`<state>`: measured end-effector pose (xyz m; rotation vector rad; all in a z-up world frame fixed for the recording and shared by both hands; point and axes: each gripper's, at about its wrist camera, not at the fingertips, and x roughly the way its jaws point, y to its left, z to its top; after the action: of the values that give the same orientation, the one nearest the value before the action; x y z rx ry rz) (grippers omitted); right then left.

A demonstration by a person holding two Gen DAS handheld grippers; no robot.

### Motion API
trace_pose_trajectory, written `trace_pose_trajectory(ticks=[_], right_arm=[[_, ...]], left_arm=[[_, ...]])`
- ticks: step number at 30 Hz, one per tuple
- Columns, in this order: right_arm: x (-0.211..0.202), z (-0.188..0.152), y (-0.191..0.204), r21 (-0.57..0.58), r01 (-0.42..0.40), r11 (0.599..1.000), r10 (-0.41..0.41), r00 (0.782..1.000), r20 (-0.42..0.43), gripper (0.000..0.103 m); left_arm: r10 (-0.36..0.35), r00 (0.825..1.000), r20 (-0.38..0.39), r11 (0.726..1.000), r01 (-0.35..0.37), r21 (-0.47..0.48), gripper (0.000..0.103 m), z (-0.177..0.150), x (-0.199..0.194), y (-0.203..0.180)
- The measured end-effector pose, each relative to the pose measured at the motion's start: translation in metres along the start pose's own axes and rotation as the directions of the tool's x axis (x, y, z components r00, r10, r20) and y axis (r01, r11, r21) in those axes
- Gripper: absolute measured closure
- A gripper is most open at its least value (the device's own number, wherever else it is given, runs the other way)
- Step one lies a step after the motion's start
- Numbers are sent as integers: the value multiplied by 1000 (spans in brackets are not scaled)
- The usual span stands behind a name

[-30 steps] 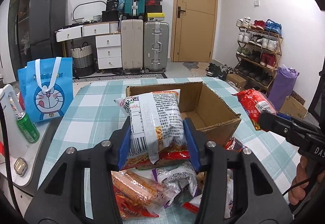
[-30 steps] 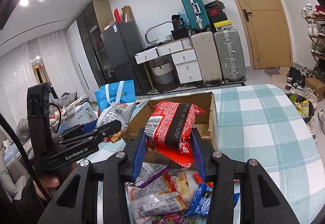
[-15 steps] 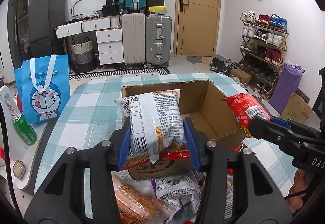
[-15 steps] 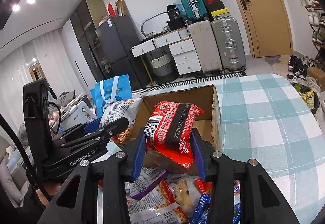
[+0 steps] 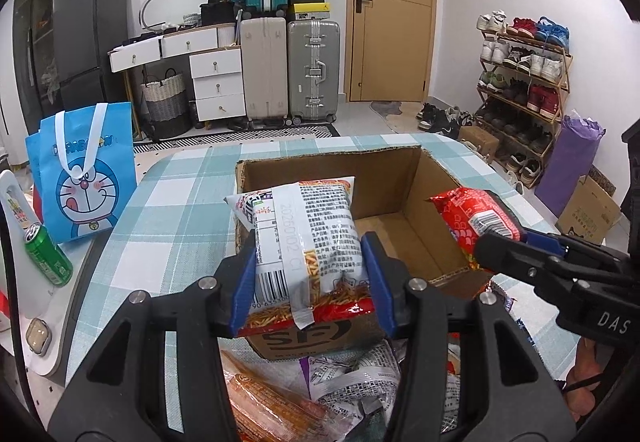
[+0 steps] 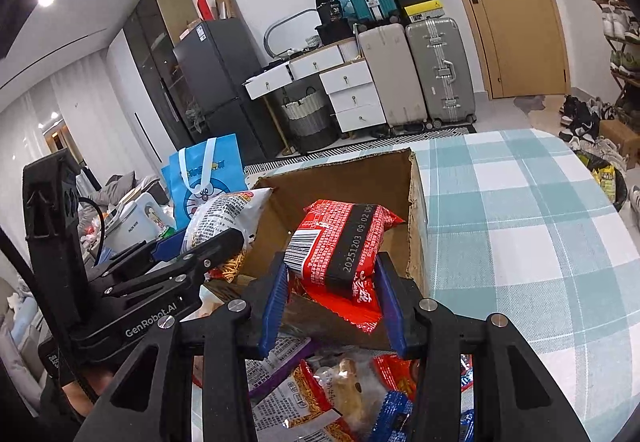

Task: Organize snacks
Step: 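Open both tools to drop the two packets into the cardboard box, then withdraw both tools from the box back toward the remaining snacks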

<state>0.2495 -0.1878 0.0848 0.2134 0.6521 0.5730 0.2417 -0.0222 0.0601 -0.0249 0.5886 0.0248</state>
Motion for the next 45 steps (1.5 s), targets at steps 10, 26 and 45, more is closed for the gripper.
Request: trace_pose_trajectory(ticks=[10,26,45], right_arm=[[-21,6,4,-19,72,997,-71,997,40,17],[-65,-38,-24,31,149,988,-149,989,-10,0],[-60,-73,-33,6,227,974,-222,959,-175,0]], left_arm=[[-46,999,22,999,47,-23,15,-8,-26,7],[-37,999,-11,998,36,-55,1,-54,-97,31],[19,991,-132,991,-36,-125,1,-114,-106,76]])
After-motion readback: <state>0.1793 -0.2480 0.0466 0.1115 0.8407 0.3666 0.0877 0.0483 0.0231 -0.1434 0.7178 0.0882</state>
